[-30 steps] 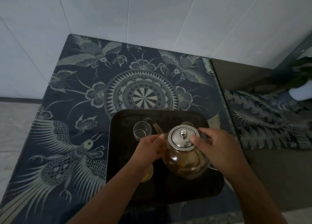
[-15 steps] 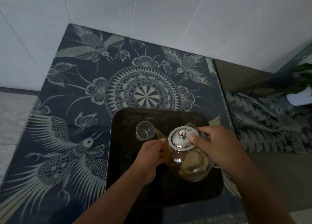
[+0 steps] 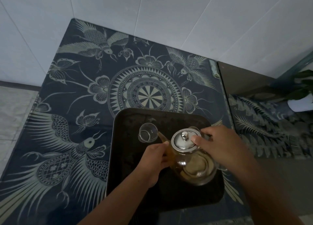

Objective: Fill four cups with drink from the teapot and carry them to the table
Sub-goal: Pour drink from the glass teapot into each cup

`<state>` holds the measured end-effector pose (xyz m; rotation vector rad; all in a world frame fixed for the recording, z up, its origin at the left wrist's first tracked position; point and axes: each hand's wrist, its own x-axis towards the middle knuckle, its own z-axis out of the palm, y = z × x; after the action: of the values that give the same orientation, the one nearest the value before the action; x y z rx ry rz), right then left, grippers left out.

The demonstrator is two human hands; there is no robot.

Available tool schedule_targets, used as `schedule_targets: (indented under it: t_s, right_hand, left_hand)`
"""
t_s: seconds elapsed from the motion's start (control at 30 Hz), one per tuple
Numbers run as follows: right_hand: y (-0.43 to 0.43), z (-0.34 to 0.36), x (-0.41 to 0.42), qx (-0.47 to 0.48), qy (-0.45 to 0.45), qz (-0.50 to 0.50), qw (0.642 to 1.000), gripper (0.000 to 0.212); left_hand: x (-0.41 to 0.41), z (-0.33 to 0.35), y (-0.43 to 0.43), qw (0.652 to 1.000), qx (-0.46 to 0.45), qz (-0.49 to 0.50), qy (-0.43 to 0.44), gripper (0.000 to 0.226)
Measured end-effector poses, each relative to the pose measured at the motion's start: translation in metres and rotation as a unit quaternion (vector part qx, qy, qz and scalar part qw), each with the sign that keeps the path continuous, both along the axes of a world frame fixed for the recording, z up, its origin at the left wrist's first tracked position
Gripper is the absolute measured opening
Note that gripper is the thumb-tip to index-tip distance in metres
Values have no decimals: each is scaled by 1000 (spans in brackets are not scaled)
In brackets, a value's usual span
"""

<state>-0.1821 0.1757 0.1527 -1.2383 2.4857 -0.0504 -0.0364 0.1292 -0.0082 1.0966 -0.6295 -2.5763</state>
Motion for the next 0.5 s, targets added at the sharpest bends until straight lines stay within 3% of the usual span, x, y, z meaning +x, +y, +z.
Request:
schedule_targets:
  t_s: [0.13,0.5]
  right_hand:
    - [-8,3,0,29,3,5,1000,40]
    - [-24,4,2,34,12,17,999,60]
  left_hand:
    - [0,0,0,1000,9,-7,-1,33]
    - [-2,-4,-4,999,32,-3,3,32]
